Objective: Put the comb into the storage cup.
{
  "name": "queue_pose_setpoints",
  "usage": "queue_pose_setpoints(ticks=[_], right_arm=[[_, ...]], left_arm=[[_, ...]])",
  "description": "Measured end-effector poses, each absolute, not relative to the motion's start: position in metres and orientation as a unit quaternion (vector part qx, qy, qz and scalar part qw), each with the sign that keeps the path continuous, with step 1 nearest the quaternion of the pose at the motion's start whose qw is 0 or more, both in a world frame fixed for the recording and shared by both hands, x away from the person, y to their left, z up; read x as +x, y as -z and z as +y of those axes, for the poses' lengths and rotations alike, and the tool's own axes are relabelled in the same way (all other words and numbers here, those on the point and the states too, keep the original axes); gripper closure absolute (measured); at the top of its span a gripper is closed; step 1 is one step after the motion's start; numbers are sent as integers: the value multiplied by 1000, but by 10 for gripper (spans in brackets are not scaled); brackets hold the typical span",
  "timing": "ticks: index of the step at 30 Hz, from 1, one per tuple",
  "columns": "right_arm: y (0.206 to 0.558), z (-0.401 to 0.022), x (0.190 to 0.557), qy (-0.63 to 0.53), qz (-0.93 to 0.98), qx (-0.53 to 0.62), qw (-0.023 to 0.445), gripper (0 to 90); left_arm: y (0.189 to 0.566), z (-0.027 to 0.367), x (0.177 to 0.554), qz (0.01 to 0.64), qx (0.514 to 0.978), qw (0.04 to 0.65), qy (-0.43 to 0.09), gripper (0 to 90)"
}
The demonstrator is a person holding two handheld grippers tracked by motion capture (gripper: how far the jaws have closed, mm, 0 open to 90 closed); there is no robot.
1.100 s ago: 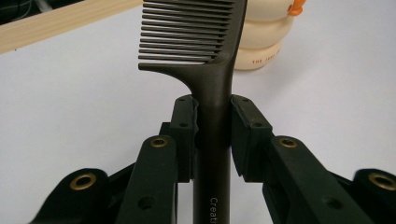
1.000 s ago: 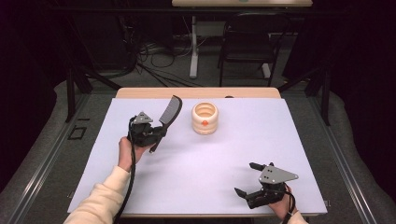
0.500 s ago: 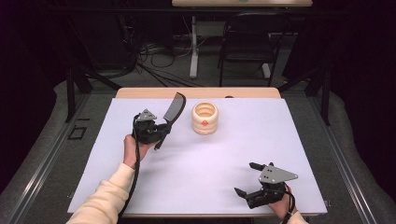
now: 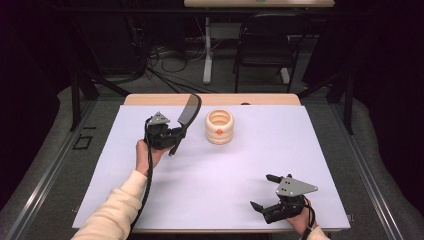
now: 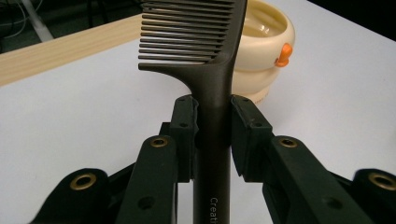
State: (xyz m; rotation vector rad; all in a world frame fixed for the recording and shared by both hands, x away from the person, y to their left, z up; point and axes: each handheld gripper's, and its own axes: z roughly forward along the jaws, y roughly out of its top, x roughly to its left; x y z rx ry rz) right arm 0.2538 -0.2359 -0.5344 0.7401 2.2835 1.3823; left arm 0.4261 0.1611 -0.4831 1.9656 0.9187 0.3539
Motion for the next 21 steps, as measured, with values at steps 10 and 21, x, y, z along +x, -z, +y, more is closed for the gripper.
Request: queue_pose_setpoints(ticks=[10, 21], right_arm=[[534, -236, 254, -490, 810, 264, 185, 3], [535, -236, 254, -489, 810, 266, 186, 4]], left_arm=[[477, 156, 431, 369, 792, 462, -150, 723], [469, 150, 437, 364, 793, 464, -156, 723]])
